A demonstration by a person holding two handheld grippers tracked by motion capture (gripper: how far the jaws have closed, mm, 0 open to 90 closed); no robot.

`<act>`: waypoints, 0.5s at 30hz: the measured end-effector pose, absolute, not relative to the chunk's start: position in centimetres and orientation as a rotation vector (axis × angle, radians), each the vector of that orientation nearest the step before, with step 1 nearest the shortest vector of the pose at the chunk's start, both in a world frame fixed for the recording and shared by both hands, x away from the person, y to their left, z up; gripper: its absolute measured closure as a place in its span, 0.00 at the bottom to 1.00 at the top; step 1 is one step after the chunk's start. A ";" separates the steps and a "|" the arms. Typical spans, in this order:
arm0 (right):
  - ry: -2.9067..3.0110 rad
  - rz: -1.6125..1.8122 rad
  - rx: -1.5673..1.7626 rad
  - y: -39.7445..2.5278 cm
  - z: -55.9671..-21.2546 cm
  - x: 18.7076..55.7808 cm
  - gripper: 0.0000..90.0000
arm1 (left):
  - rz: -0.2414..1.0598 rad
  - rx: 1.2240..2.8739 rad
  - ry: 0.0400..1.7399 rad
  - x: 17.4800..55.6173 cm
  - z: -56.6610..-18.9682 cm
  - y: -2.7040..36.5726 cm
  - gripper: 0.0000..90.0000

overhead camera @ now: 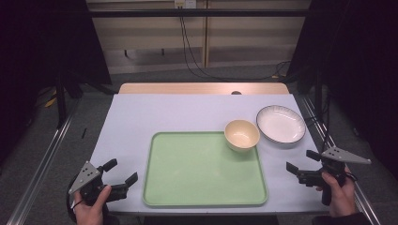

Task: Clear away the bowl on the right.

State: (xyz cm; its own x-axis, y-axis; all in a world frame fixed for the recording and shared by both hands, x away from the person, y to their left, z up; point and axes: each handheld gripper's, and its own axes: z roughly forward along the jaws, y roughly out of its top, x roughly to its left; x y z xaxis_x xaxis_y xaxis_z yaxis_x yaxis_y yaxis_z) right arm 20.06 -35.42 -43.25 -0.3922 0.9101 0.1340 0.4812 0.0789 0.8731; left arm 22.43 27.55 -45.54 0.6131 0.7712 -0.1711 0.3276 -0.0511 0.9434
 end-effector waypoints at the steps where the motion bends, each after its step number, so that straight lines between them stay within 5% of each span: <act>1: 1.912 1.264 1.378 -35.4 -43.3 19.9 0.02 | 0.457 1.640 0.922 22.5 -45.5 27.6 0.03; 15: 1.971 1.216 1.375 -35.2 -44.3 18.7 0.02 | 0.455 1.640 0.928 22.5 -45.6 27.7 0.03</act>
